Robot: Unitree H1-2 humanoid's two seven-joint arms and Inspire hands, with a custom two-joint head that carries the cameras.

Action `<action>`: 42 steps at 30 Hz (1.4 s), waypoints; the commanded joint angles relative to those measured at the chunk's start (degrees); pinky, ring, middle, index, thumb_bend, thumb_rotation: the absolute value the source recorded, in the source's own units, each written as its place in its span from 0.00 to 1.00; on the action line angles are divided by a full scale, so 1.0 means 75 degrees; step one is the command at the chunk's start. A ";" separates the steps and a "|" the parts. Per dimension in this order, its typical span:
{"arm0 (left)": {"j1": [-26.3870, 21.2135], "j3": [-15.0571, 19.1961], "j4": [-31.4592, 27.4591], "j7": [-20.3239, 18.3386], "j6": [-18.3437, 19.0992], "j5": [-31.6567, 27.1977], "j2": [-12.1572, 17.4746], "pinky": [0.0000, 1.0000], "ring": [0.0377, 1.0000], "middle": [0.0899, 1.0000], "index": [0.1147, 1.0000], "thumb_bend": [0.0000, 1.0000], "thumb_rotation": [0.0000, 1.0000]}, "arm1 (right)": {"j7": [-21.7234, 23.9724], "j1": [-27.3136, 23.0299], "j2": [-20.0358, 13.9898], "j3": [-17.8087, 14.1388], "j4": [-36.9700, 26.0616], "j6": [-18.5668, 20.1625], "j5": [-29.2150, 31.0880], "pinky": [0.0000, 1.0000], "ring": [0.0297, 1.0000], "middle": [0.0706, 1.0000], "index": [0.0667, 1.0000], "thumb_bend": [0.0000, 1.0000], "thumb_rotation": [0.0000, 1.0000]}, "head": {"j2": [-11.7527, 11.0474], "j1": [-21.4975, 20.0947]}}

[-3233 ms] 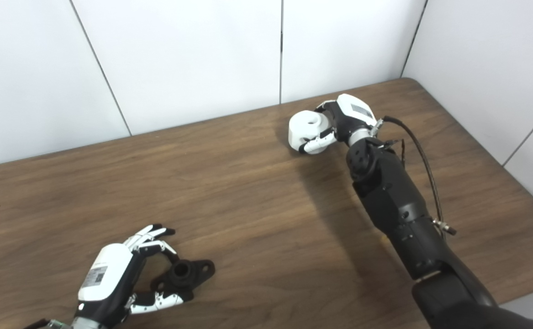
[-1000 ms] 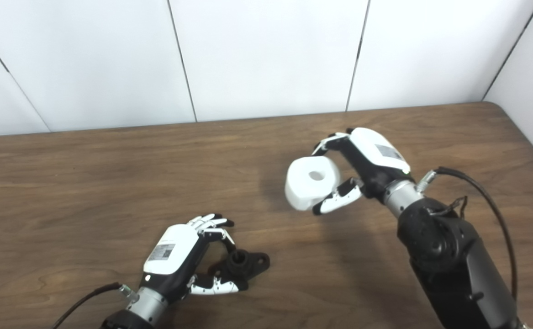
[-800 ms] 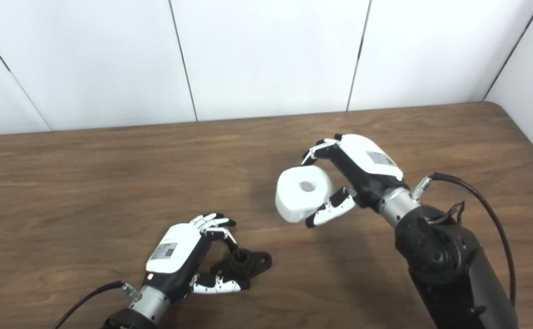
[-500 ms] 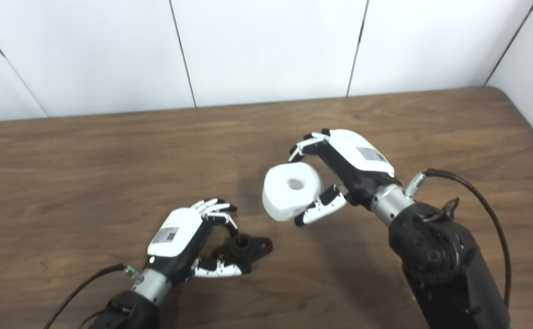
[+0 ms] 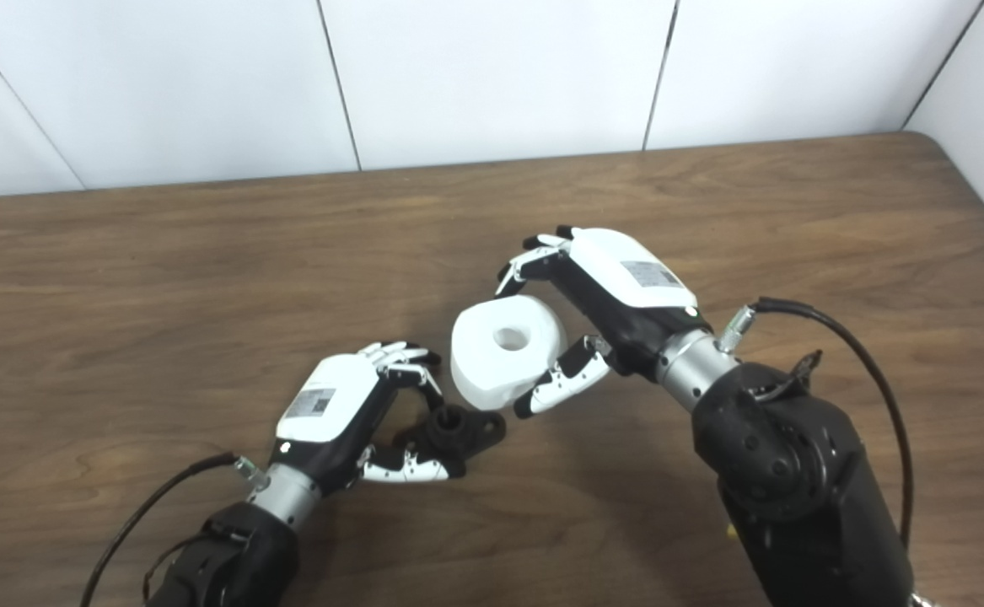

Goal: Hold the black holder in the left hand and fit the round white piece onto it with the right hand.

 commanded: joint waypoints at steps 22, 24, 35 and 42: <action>0.0067 -0.0221 -0.0095 -0.0660 0.0410 0.0270 -0.0108 0.87 0.89 0.81 0.42 0.51 0.06 | -0.0225 0.0177 0.0472 0.0508 0.0140 -0.0531 -0.0301 1.00 0.92 0.77 0.44 0.53 0.14 | 0.0051 0.0106; 0.0066 -0.0234 -0.0093 -0.0644 0.0407 0.0279 -0.0119 0.87 0.89 0.81 0.42 0.51 0.06 | -0.0238 0.0199 0.0479 0.0495 0.0163 -0.0578 -0.0291 1.00 0.92 0.77 0.44 0.53 0.14 | 0.0056 0.0126; 0.0038 -0.0273 -0.0102 -0.0644 0.0442 0.0312 -0.0194 0.87 0.89 0.81 0.42 0.51 0.06 | -0.0400 0.0244 0.0557 0.0513 0.0390 -0.0732 -0.0234 1.00 0.92 0.77 0.44 0.53 0.14 | 0.0070 0.0201; 0.0029 -0.0272 -0.0080 -0.0616 0.0416 0.0287 -0.0209 0.88 0.89 0.81 0.42 0.51 0.06 | -0.0515 0.0286 0.0604 0.0586 0.0521 -0.0888 -0.0302 1.00 0.91 0.76 0.44 0.53 0.14 | 0.0057 0.0238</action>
